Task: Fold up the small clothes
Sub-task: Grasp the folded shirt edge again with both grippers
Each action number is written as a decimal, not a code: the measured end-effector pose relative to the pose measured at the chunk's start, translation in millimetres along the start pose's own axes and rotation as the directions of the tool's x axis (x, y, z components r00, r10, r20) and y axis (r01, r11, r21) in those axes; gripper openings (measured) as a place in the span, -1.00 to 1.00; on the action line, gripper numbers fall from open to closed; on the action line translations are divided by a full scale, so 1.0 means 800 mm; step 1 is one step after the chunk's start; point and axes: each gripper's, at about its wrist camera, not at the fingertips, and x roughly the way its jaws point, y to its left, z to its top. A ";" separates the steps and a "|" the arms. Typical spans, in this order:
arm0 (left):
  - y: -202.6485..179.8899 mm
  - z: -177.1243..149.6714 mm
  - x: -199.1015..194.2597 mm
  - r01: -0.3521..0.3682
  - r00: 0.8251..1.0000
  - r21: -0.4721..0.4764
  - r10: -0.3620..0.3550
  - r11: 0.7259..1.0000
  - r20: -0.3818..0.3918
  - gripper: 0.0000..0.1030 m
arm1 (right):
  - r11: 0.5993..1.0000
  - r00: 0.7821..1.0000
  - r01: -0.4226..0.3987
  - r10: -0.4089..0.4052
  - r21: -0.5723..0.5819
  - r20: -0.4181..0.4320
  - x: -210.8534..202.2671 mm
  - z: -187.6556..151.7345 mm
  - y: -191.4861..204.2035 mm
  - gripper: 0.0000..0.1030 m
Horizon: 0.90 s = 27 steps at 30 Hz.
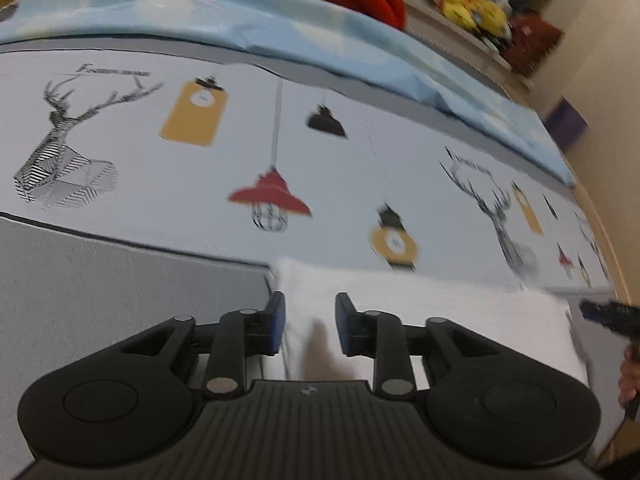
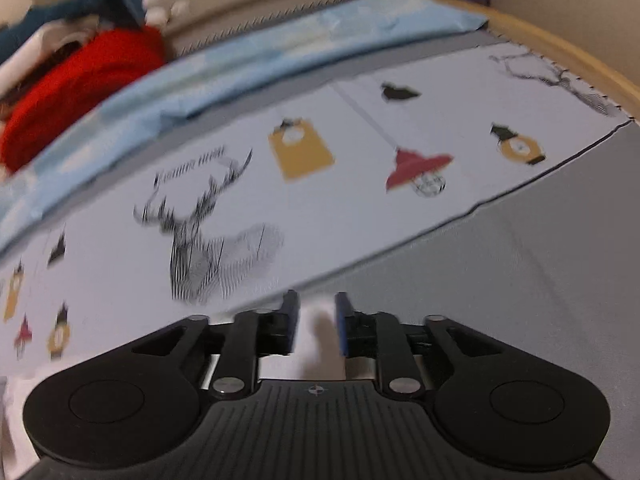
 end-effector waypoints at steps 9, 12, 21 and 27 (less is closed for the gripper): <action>-0.011 -0.070 -0.010 0.101 0.947 0.174 -0.042 0.979 -0.318 -0.31 | 0.987 0.961 -0.135 0.110 -0.084 -0.255 -0.046 -0.048 -0.022 -0.30; -0.016 -0.100 -0.020 0.132 0.929 0.235 -0.037 0.963 -0.368 -0.31 | 0.973 0.909 -0.188 0.119 -0.137 -0.400 -0.058 -0.083 -0.028 -0.30; -0.009 -0.143 -0.059 0.127 0.925 0.269 -0.016 0.955 -0.381 -0.93 | 0.938 0.890 -0.220 0.080 -0.269 -0.449 -0.109 -0.132 -0.036 -0.94; -0.010 -0.170 -0.054 0.076 0.886 0.327 0.087 0.942 -0.455 -0.84 | 0.938 0.879 -0.166 0.001 -0.303 -0.478 -0.113 -0.145 -0.038 -0.94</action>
